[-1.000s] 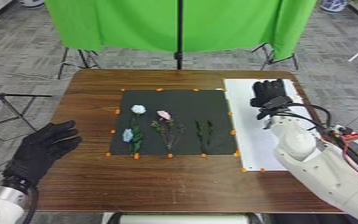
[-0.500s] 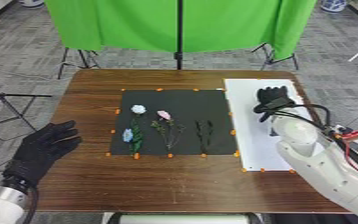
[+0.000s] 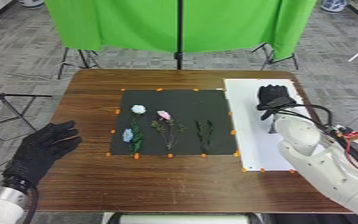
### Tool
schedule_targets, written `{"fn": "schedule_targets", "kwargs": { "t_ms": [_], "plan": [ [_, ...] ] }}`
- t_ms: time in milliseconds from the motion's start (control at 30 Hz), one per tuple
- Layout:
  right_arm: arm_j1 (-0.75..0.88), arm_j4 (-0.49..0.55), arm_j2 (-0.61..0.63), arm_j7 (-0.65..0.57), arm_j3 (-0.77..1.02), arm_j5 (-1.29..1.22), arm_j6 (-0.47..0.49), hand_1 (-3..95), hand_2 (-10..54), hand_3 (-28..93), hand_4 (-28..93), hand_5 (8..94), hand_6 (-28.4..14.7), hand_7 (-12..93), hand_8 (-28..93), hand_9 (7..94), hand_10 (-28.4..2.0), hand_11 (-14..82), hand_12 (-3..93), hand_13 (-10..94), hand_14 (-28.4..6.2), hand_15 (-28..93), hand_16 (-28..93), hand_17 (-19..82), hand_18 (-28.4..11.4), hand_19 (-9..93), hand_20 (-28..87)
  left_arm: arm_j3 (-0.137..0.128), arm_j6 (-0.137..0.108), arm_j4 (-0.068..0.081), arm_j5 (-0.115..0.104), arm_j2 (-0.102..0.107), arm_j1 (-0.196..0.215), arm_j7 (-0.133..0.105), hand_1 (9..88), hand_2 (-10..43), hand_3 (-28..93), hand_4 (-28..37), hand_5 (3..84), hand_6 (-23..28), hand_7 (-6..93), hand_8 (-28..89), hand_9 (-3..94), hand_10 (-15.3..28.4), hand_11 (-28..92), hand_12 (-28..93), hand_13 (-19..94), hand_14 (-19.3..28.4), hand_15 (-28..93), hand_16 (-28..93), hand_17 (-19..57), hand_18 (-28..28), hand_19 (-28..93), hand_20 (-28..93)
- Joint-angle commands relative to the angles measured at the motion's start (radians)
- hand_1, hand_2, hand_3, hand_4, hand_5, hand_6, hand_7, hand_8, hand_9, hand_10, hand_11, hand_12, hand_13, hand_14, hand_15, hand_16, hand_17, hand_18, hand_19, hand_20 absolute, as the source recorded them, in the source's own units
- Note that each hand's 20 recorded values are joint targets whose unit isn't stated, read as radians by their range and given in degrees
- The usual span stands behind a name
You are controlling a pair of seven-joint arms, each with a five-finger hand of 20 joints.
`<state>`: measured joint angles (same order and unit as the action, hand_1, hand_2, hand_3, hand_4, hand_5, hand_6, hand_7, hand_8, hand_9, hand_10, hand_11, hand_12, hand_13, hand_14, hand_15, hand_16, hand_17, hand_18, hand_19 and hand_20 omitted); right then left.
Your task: Arrange flowers
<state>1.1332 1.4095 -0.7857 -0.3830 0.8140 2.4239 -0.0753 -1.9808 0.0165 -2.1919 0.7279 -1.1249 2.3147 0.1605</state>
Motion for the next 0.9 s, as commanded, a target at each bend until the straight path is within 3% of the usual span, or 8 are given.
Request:
{"fn": "schedule_targets", "kwargs": {
  "t_ms": [33,333,567,667,700,733,767,900],
  "plan": [
    [0.017,0.049,0.006,0.039,0.01,-0.015,-0.048,50.9,-9.5,86,-28,75.5,0.7,45,-15,91.5,-2.7,16.1,45.2,85,1.1,44,40,35,-15.5,77,41,0.0,-0.006,-0.001,0.004,-0.008,0.013,0.009,26.7,6.3,73,-28.3,41.4,7.1,24.4,-12,34.7,15.7,34,14,27,18.4,51,-8,-6.3,23.8,63,-4],
    [0.01,0.231,-0.024,0.159,-0.011,-0.056,-0.132,51.0,-9.5,86,-28,75.1,0.5,46,-15,91.5,-3.0,15.7,46.0,85,1.0,43,41,35,-15.4,77,41,0.004,-0.004,0.0,0.003,-0.006,0.011,0.011,26.7,6.3,73,-28.3,41.3,7.0,24.6,-12,34.6,15.8,34,14,27,18.4,51,-8,-6.3,23.8,63,-4],
    [-0.02,0.312,-0.066,0.26,-0.074,-0.082,-0.086,51.1,-9.5,85,-28,74.8,0.5,46,-15,91.2,-3.2,15.7,46.1,85,1.0,43,41,35,-15.2,77,41,0.007,-0.001,0.003,0.004,-0.002,0.007,0.014,26.7,6.4,72,-28.3,41.4,7.0,24.5,-12,34.6,15.8,34,14,27,18.4,51,-7,-6.3,23.8,63,-4],
    [-0.036,0.314,-0.078,0.271,-0.121,-0.075,-0.071,51.0,-9.5,85,-28,74.5,0.5,46,-15,91.1,-3.2,15.6,46.1,84,1.1,44,41,35,-15.1,77,41,0.008,0.001,0.004,0.004,0.0,0.005,0.019,26.7,6.3,72,-28.3,41.3,7.0,24.6,-12,34.6,15.8,34,14,27,18.5,51,-8,-6.3,23.8,63,-4],
    [-0.041,0.316,-0.08,0.261,-0.14,-0.072,-0.067,51.0,-9.5,85,-28,74.4,0.6,46,-15,91.0,-3.1,15.7,46.2,84,1.1,44,41,35,-15.2,77,41,0.006,0.009,0.005,0.011,-0.011,-0.003,0.029,26.7,6.3,73,-28.3,41.3,7.0,24.6,-12,34.6,15.8,34,14,27,18.5,51,-7,-6.3,23.8,63,-4],
    [-0.045,0.309,-0.086,0.265,-0.151,-0.069,-0.061,51.0,-9.5,85,-28,74.3,0.6,46,-15,91.0,-3.2,15.7,46.1,84,1.0,44,41,35,-15.2,77,41,0.007,0.007,0.005,0.008,-0.007,-0.001,0.026,26.7,6.3,73,-28.3,41.3,7.0,24.6,-12,34.6,15.8,34,14,27,18.5,51,-8,-6.4,23.8,63,-4],
    [-0.045,0.301,-0.095,0.26,-0.158,-0.063,-0.061,50.9,-9.5,85,-28,74.3,0.6,47,-15,91.0,-3.2,15.7,46.1,84,1.0,44,41,35,-15.2,77,41,0.013,-0.006,0.006,-0.005,0.015,0.009,0.01,26.7,6.3,73,-28.3,41.3,7.0,24.6,-12,34.6,15.7,34,14,27,18.5,51,-8,-6.4,23.8,63,-4],
    [-0.059,0.259,-0.135,0.25,-0.18,-0.063,-0.036,51.0,-9.5,85,-28,74.2,0.7,47,-15,91.0,-3.2,15.7,45.9,84,1.0,44,41,35,-15.3,76,41,0.012,0.001,0.007,0.001,0.008,0.003,0.019,26.7,6.3,72,-28.3,41.4,7.0,24.5,-12,34.6,15.7,34,14,27,18.4,51,-8,-6.3,23.8,63,-4]
  ]
}}
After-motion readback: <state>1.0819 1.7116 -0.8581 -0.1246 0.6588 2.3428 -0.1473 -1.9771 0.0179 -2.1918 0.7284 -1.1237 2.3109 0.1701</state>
